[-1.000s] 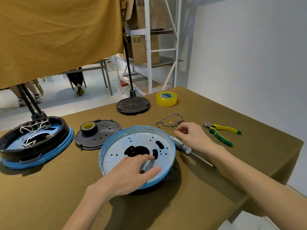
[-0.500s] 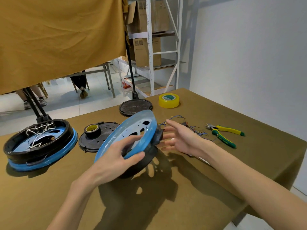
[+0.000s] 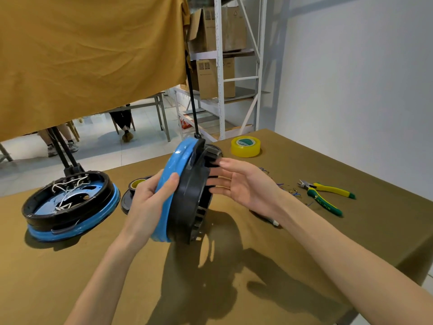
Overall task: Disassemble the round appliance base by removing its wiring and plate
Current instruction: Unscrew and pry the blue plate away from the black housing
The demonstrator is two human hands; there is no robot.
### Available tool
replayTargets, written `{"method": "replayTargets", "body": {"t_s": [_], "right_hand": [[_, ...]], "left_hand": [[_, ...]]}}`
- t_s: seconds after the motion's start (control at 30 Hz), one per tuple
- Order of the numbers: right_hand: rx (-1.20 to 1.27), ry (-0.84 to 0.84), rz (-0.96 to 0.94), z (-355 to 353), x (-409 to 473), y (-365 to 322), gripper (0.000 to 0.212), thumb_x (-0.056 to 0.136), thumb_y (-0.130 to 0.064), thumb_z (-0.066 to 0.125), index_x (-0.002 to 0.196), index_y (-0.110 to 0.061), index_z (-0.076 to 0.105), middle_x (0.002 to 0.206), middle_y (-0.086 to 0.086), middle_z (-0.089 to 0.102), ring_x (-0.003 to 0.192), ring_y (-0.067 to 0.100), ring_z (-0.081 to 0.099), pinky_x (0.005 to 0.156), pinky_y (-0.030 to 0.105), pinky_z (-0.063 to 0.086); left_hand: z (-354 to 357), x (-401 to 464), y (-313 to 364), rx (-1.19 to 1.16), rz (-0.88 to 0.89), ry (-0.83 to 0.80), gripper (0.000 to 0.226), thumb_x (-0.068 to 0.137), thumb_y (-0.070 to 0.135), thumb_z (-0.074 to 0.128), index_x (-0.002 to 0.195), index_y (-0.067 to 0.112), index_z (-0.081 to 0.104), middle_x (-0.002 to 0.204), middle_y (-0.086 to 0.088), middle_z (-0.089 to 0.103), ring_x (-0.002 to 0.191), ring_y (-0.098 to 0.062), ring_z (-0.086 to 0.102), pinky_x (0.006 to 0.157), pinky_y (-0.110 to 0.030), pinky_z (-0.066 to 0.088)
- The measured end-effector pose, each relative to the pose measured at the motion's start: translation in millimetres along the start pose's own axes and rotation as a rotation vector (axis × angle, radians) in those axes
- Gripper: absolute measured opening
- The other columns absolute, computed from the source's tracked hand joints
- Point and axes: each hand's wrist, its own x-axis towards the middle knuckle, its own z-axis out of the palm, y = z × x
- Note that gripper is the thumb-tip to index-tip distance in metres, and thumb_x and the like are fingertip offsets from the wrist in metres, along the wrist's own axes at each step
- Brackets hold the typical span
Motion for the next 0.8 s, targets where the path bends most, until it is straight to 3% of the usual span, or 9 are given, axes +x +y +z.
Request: {"method": "replayTargets", "body": {"t_s": [0.1, 0.23, 0.4, 0.5, 0.63, 0.7, 0.77, 0.8], "right_hand": [[-0.099, 0.003, 0.0, 9.7, -3.4, -1.5, 0.039, 0.102, -0.013, 0.056, 0.14, -0.003, 0.052, 0.116, 0.02, 0.068, 0.102, 0.032, 0.066, 0.094, 0.042, 0.054], [-0.314, -0.055, -0.013, 18.8, -10.1, 8.5, 0.031, 0.102, -0.01, 0.059, 0.131, -0.002, 0.061, 0.113, 0.019, 0.072, 0.098, 0.031, 0.069, 0.093, 0.043, 0.056], [-0.518, -0.121, -0.072, 32.9, -10.6, 22.5, 0.029, 0.095, -0.009, 0.07, 0.123, -0.004, 0.066, 0.11, 0.015, 0.074, 0.095, 0.022, 0.071, 0.084, 0.034, 0.059], [-0.556, -0.114, -0.121, 39.0, -7.1, 28.2, 0.024, 0.092, -0.006, 0.073, 0.116, -0.002, 0.069, 0.102, 0.006, 0.073, 0.091, 0.015, 0.069, 0.081, 0.034, 0.059], [-0.548, -0.149, -0.149, 37.0, -4.2, 32.4, 0.021, 0.092, -0.011, 0.075, 0.112, -0.008, 0.07, 0.101, 0.006, 0.073, 0.089, 0.016, 0.069, 0.076, 0.029, 0.057], [-0.485, -0.122, -0.115, 23.4, -5.5, 33.5, 0.015, 0.095, -0.012, 0.071, 0.11, -0.012, 0.072, 0.097, 0.008, 0.075, 0.084, 0.018, 0.071, 0.071, 0.027, 0.056], [-0.484, 0.061, -0.092, -1.4, -6.9, 36.9, 0.008, 0.097, -0.009, 0.067, 0.103, -0.012, 0.072, 0.084, 0.005, 0.075, 0.072, 0.015, 0.069, 0.064, 0.024, 0.055], [-0.569, 0.204, -0.093, -16.4, -8.4, 39.5, 0.007, 0.097, -0.008, 0.066, 0.099, -0.012, 0.073, 0.077, 0.001, 0.074, 0.066, 0.011, 0.066, 0.06, 0.022, 0.053]], "left_hand": [[-0.7, -1.2, -1.6, -0.134, -0.031, 0.119, 0.026, 0.094, 0.044, 0.058, 0.097, 0.028, 0.078, 0.091, -0.007, 0.075, 0.079, -0.019, 0.071, 0.065, -0.024, 0.057], [-3.4, -4.7, -11.0, -0.415, -0.174, 0.251, 0.045, 0.094, 0.045, 0.059, 0.121, 0.011, 0.072, 0.12, -0.026, 0.069, 0.103, -0.039, 0.068, 0.094, -0.055, 0.053], [3.5, -11.5, -20.9, -0.579, -0.313, 0.172, 0.05, 0.101, 0.047, 0.048, 0.125, 0.009, 0.07, 0.119, -0.022, 0.071, 0.103, -0.036, 0.07, 0.085, -0.048, 0.061], [6.6, -12.4, -21.0, -0.594, -0.309, 0.185, 0.055, 0.1, 0.047, 0.049, 0.129, 0.003, 0.065, 0.113, -0.023, 0.07, 0.1, -0.041, 0.067, 0.083, -0.053, 0.059], [6.0, -13.2, -10.3, -0.49, -0.193, 0.256, 0.047, 0.098, 0.043, 0.053, 0.123, 0.008, 0.069, 0.124, -0.032, 0.065, 0.11, -0.047, 0.064, 0.097, -0.06, 0.05], [4.3, -13.2, -6.4, -0.305, -0.055, 0.277, 0.035, 0.098, 0.042, 0.058, 0.105, 0.012, 0.074, 0.105, -0.032, 0.067, 0.089, -0.039, 0.066, 0.085, -0.052, 0.053], [7.6, -13.9, -5.5, -0.021, 0.124, 0.204, 0.025, 0.102, 0.041, 0.056, 0.092, 0.025, 0.073, 0.086, -0.012, 0.066, 0.074, -0.02, 0.062, 0.067, -0.029, 0.052], [11.6, -14.3, -6.1, 0.129, 0.191, 0.138, 0.022, 0.105, 0.039, 0.053, 0.095, 0.03, 0.071, 0.091, -0.001, 0.064, 0.077, -0.013, 0.061, 0.066, -0.02, 0.048]]}}
